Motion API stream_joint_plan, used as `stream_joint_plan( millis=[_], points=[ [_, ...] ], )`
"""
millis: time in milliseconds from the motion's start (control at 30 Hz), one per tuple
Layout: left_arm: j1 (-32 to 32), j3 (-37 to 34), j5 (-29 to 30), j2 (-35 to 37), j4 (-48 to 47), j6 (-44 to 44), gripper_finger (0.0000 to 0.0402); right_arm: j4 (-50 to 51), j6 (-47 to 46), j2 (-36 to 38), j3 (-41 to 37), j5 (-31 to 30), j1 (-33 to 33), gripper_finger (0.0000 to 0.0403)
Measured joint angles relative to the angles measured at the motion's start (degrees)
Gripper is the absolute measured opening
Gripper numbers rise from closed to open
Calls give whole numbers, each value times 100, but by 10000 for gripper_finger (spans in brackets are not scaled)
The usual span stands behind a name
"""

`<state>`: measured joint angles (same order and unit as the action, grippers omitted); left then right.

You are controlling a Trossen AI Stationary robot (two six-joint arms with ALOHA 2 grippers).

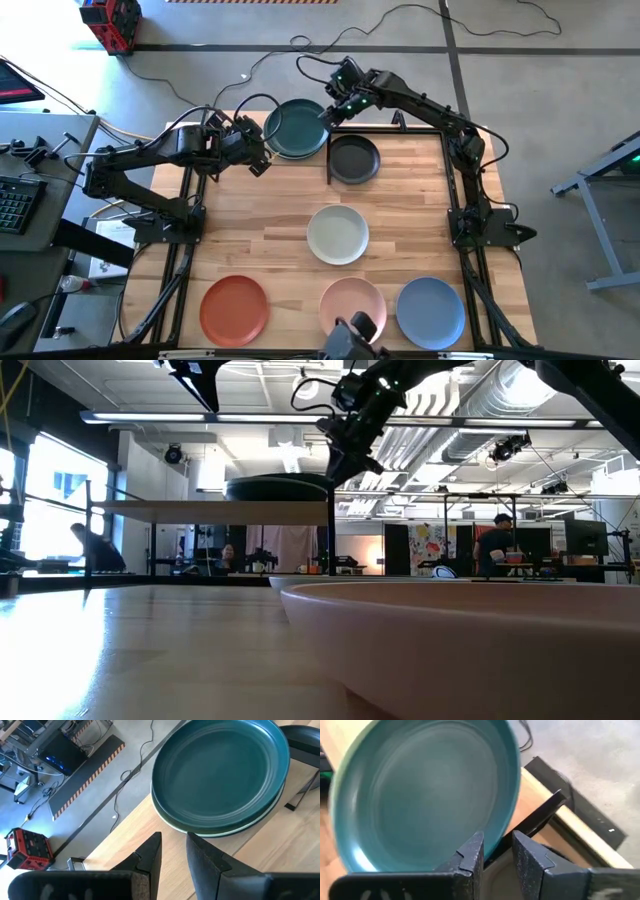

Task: Place and stack plates onto a shelf
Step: Stack the dark blue plate on top of the green plate on the shelf, then stack the pink plate on top of the dark green plate on the shelf

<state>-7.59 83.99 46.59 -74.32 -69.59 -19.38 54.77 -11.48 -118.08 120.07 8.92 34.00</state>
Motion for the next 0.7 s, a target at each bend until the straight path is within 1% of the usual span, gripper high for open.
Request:
stream_joint_plan(
  millis=[67,367,433,533,633,700],
  points=[
    [-1,0,0,0,-1,0,78,13,-31,0,0,122,-35,81],
    [-1,0,0,-1,1,-1,78,-18,-149,-23,0,232,-138,81],
    [-1,0,0,0,1,-1,78,-13,-136,-37,-2,213,-144,81],
    [1,0,0,0,-1,1,78,-15,-135,-35,-2,30,-162,81],
    [0,0,-3,-1,-1,-1,78,-9,-128,-7,-4,53,-134,81],
    [-2,0,-151,-1,-2,0,78,45,-21,51,23,97,-93,81]
  ],
)
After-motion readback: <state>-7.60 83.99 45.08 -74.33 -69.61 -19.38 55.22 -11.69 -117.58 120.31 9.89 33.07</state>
